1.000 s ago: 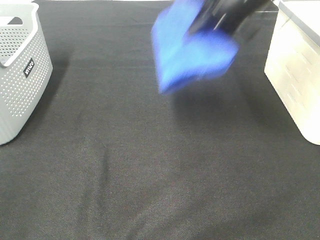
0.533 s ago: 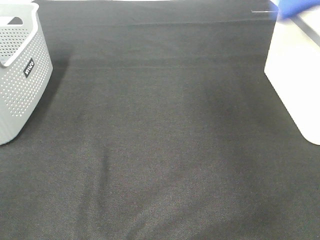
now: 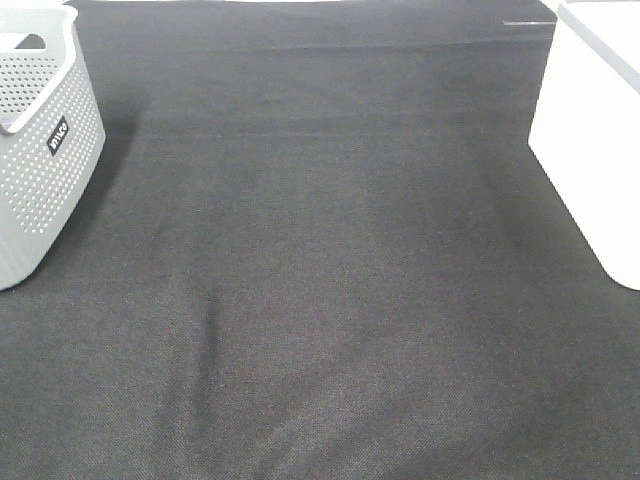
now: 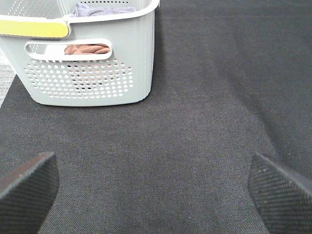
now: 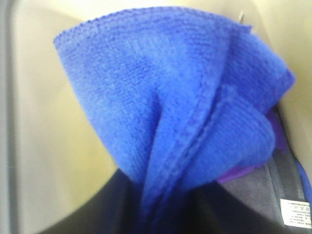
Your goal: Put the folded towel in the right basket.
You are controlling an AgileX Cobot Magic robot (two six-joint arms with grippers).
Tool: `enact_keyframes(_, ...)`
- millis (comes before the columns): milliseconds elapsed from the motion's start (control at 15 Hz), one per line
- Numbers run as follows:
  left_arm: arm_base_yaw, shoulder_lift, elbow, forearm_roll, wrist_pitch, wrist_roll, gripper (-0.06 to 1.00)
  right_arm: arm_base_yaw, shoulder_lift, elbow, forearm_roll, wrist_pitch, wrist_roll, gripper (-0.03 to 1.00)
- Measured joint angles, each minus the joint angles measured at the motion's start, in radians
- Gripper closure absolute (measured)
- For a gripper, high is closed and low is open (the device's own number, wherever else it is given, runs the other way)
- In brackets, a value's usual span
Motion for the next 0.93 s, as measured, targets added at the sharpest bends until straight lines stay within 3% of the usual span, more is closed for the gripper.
enact_keyframes(67, 0.0, 0.0, 0.0, 0.0, 0.0, 0.0, -0.03, 0.0, 0.033, 0.0, -0.028, 0.0, 0.001, 0.38)
enact_keyframes(133, 0.0, 0.0, 0.0, 0.0, 0.0, 0.0, -0.03, 0.0, 0.044, 0.0, -0.053, 0.003, 0.001, 0.17)
enact_keyframes(200, 0.0, 0.0, 0.0, 0.0, 0.0, 0.0, -0.03, 0.0, 0.044, 0.0, -0.053, 0.003, 0.001, 0.17)
enact_keyframes(267, 0.0, 0.0, 0.0, 0.0, 0.0, 0.0, -0.03, 0.0, 0.047, 0.0, -0.068, 0.004, 0.017, 0.07)
enact_keyframes(467, 0.0, 0.0, 0.0, 0.0, 0.0, 0.0, -0.03, 0.032, 0.036, -0.001, -0.079, 0.012, 0.051, 0.01)
enact_keyframes(733, 0.0, 0.0, 0.0, 0.0, 0.0, 0.0, -0.03, 0.31, -0.033, -0.089, -0.22, 0.158, 0.135, 0.0)
enact_keyframes(933, 0.0, 0.0, 0.0, 0.0, 0.0, 0.0, -0.03, 0.374, -0.11, -0.081, -0.282, 0.188, 0.196, 0.0)
